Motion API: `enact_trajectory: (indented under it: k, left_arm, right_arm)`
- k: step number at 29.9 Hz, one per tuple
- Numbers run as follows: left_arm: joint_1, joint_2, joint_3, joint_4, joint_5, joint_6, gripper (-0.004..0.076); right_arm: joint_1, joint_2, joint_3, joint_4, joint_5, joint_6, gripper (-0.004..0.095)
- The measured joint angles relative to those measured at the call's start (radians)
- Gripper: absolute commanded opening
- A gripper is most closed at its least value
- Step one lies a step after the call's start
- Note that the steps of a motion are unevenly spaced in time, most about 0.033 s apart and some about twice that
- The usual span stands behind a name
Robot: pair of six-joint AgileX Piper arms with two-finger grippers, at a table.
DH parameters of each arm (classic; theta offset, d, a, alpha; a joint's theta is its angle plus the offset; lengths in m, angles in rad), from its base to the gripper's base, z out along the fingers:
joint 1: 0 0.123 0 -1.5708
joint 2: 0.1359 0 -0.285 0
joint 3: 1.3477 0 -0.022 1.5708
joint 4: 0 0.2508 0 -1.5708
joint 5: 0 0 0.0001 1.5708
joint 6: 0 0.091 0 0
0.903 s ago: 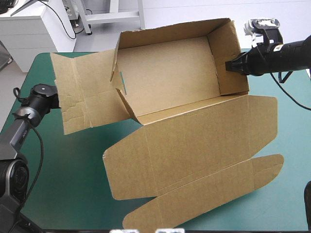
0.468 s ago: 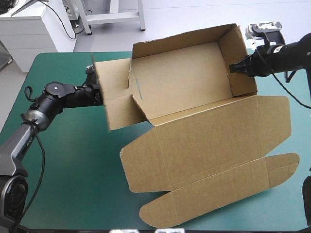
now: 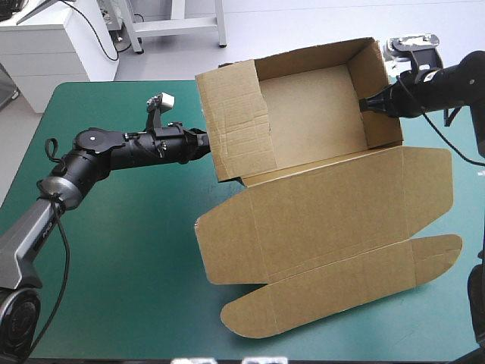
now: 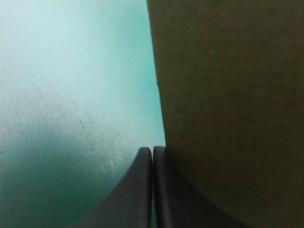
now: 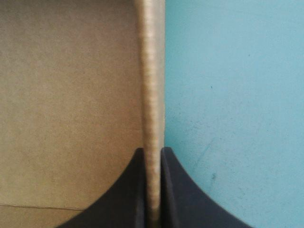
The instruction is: Fold the box
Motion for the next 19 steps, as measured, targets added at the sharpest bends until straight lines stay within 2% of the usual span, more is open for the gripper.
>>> enact_trajectory:
  k: [5, 10, 19]
  left_arm:
    - [0.000, -0.012, 0.000, -0.034, 0.007, 0.000, -0.0006]
    - [0.000, -0.033, 0.000, -0.040, 0.008, 0.000, 0.0027]
    - [0.001, -0.058, 0.000, -0.012, -0.018, 0.000, 0.0027]
  right_arm:
    - [0.000, 0.006, 0.000, -0.006, 0.000, 0.000, -0.0019]
    - [0.000, 0.006, 0.000, -0.023, 0.000, 0.000, -0.0019]
    - [-0.002, 0.012, 0.000, -0.087, 0.000, 0.000, -0.0019]
